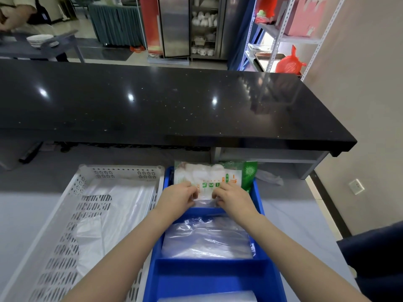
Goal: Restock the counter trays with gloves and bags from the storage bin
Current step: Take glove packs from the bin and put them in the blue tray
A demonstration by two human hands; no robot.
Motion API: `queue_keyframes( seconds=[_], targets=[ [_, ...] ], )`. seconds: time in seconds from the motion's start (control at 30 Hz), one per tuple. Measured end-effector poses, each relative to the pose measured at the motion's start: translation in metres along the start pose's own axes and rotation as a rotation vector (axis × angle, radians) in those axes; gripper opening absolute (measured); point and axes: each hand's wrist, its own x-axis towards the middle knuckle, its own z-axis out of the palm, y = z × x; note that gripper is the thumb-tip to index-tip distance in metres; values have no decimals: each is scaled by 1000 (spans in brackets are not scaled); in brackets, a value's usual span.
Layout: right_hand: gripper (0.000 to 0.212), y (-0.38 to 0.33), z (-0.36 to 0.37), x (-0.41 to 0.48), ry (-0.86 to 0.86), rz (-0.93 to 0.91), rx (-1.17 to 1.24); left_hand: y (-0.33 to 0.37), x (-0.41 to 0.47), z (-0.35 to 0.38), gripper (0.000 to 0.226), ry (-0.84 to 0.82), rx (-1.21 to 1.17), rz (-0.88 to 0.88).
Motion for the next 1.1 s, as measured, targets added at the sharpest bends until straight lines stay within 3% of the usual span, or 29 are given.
queue_keyframes(
  seconds=[0.23,0.37,0.47,0.63,0.7,0.87,1.03,1.1],
  targets=[
    [30,14,-6,-17,-130,25,177,-16,-16,-17,24,-179,-229,-30],
    [29,18,-11,-35,-28,-7,57,-11,-18,-19,21,-82,-41,65],
    [25,19,-10,-36,-18,61,-10,-3,-17,-16,23,-162,6,64],
    [44,19,-18,-26,-318,190,125,-3,-11,-19,28,-326,77,85],
    [44,21,-21,-32,-365,207,127,-5,-13,-22,30,-349,44,74],
    [38,16,-16,-50,-163,126,-71,-14,-23,-23,20,-186,79,86],
    [38,3,-15,-45,-256,242,15,-15,-24,-19,28,-179,201,167],
    [36,1,-17,-42,-210,241,-5,-17,-23,-21,27,-159,201,189]
  ],
)
